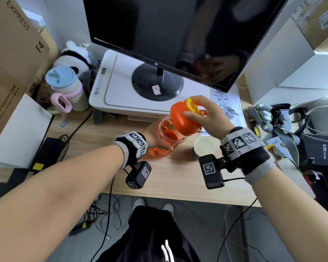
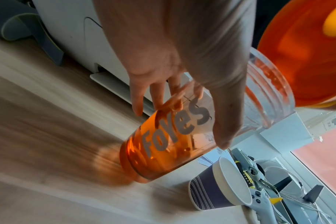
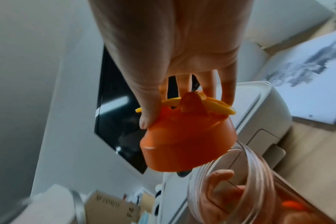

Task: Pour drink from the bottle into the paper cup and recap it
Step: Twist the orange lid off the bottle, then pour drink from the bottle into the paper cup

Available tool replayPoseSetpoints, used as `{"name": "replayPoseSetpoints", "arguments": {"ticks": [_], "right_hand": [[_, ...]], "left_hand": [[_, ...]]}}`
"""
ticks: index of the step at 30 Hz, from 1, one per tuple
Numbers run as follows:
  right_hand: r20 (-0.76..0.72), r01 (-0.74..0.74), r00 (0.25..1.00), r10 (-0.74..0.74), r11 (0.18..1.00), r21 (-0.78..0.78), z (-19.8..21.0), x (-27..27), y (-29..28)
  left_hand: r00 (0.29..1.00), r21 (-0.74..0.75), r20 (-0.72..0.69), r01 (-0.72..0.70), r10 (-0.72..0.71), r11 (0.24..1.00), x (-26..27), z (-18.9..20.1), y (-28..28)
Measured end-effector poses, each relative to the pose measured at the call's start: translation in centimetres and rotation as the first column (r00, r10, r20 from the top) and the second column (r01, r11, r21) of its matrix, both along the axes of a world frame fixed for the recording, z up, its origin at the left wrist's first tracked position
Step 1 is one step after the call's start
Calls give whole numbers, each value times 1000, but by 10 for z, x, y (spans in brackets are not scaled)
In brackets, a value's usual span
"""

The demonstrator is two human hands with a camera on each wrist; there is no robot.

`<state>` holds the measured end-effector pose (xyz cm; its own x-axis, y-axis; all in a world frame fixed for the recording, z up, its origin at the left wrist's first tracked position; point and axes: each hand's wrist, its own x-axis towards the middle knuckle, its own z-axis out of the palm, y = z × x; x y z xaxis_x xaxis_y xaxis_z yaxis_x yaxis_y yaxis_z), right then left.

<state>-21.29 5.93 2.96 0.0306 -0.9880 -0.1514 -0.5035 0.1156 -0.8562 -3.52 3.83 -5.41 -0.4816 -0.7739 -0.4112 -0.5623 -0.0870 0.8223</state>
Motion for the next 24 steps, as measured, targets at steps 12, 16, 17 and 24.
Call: {"name": "replayPoseSetpoints", "arguments": {"ticks": [12,16,17,24], "right_hand": [[346,469,771,-534,844,260,-38,-54,22],[325,571,703,-632,775,271,-49,-75,31],[316,592,688,-653,757,277,-54,-81,33],[218,674,626,-749,660,333,-85,-101,51]], "left_hand": [[991,-139,110,93,-78,986,-18,4,-7],[979,-177,156,157,-130,972,-29,7,-9],[975,-180,175,170,-139,969,-32,7,-9],[912,-172,360,271,-196,947,-47,12,-10]]}}
